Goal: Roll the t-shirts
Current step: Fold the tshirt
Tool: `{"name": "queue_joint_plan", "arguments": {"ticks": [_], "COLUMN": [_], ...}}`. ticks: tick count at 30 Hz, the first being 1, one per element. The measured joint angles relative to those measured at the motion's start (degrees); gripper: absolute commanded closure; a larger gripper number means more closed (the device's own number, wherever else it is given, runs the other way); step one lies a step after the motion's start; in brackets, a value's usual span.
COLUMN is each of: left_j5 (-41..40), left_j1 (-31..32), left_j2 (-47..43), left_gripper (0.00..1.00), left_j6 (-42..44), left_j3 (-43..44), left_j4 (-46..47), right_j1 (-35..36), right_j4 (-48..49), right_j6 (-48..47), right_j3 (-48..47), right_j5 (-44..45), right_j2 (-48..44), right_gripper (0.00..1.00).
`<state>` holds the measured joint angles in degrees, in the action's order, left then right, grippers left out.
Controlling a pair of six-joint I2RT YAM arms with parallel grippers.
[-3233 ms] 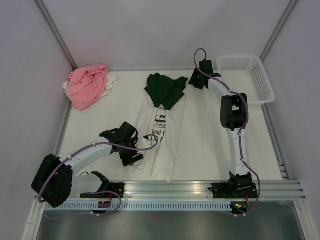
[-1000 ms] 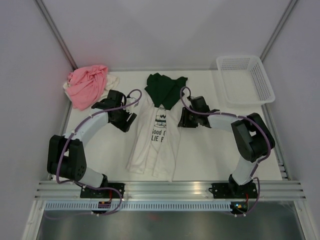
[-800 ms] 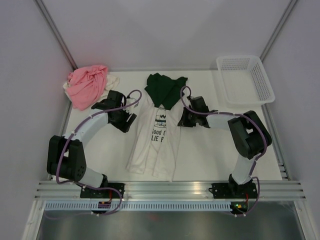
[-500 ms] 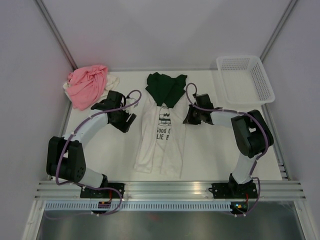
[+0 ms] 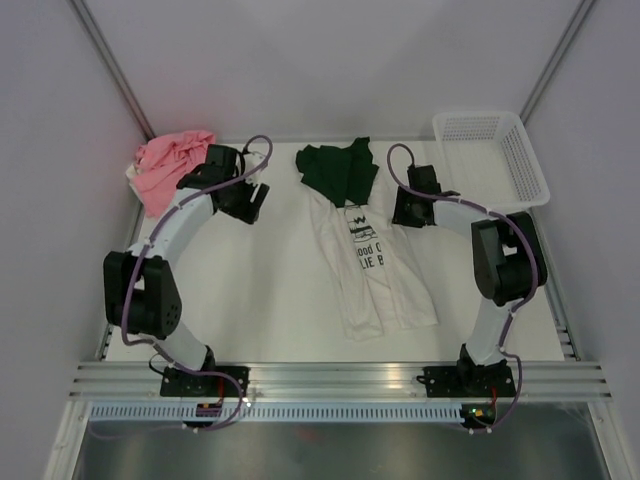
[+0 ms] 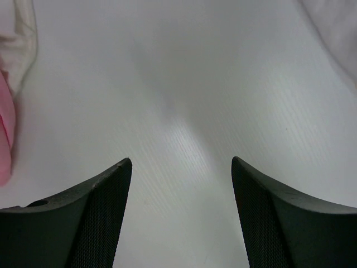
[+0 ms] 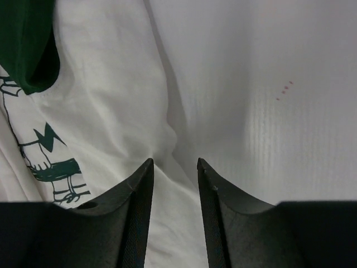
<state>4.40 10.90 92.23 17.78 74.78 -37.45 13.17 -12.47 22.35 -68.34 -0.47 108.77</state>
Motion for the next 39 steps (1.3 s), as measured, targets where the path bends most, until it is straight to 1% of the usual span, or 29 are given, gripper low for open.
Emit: {"name": "queue_joint_plan", "arguments": {"ticks": [2,4,7,9,11,13,16,17,20,23,25,29,33,39], "left_j5": [0.7,1.53,2.12,2.29,2.86,3.5,3.63,3.39,3.15,3.37,4.2,6.71,7.93,7.91], "left_j1": [0.02,0.13,0.48,0.87,1.33,1.73,2.16,2.27,2.43,2.56,2.78,3.93,5.2,5.51], "left_j2": [4.79,10.03,19.43,25.38,31.26,35.71,42.6,44.44,48.46,50.77,52.24,53.77,55.21,56.19], "left_gripper": [0.23,0.23,0.22,0.22,0.21,0.2,0.17,0.17,0.16,0.16,0.16,0.16,0.21,0.23], "left_j6": [-1.62,-3.32,-6.36,-8.41,-10.49,-11.89,-13.6,-14.14,-15.87,-16.74,-17.18,-18.84,-21.35,-23.63], "left_j3": [6.43,13.44,25.73,33.29,40.3,45.27,52.3,53.83,55.65,56.0,56.11,56.11,56.13,57.07], "left_j4": [0.17,0.02,1.27,1.7,2.19,2.49,2.69,3.21,5.03,6.16,6.64,6.75,6.82,7.43], "right_j1": [0.39,1.51,6.43,13.07,20.65,28.46,40.39,44.26,53.09,58.16,59.45,60.52,61.33,62.01], "right_j4": [-1.36,-2.78,-4.52,-4.61,-4.22,-4.48,-6.1,-6.49,-7.37,-8.35,-8.9,-9.51,-10.45,-12.87], "right_j6": [-0.76,-1.49,-2.97,-4.13,-4.9,-5.73,-7.41,-7.91,-8.81,-8.83,-8.57,-7.04,-5.05,-3.26], "right_j3": [1.11,3.56,6.95,8.83,10.93,12.81,14.73,14.97,15.19,15.52,15.82,16.41,17.05,17.66], "right_j5": [3.39,7.8,14.6,17.09,18.32,19.41,21.07,21.27,21.14,20.37,20.13,19.82,20.24,22.16], "right_j2": [-2.58,-7.56,-16.74,-22.12,-25.55,-26.56,-25.59,-24.94,-22.71,-21.14,-20.76,-20.0,-17.59,-16.26], "right_gripper": [0.55,0.56,0.59,0.62,0.63,0.64,0.66,0.7,0.73,0.73,0.72,0.67,0.66,0.66]}}
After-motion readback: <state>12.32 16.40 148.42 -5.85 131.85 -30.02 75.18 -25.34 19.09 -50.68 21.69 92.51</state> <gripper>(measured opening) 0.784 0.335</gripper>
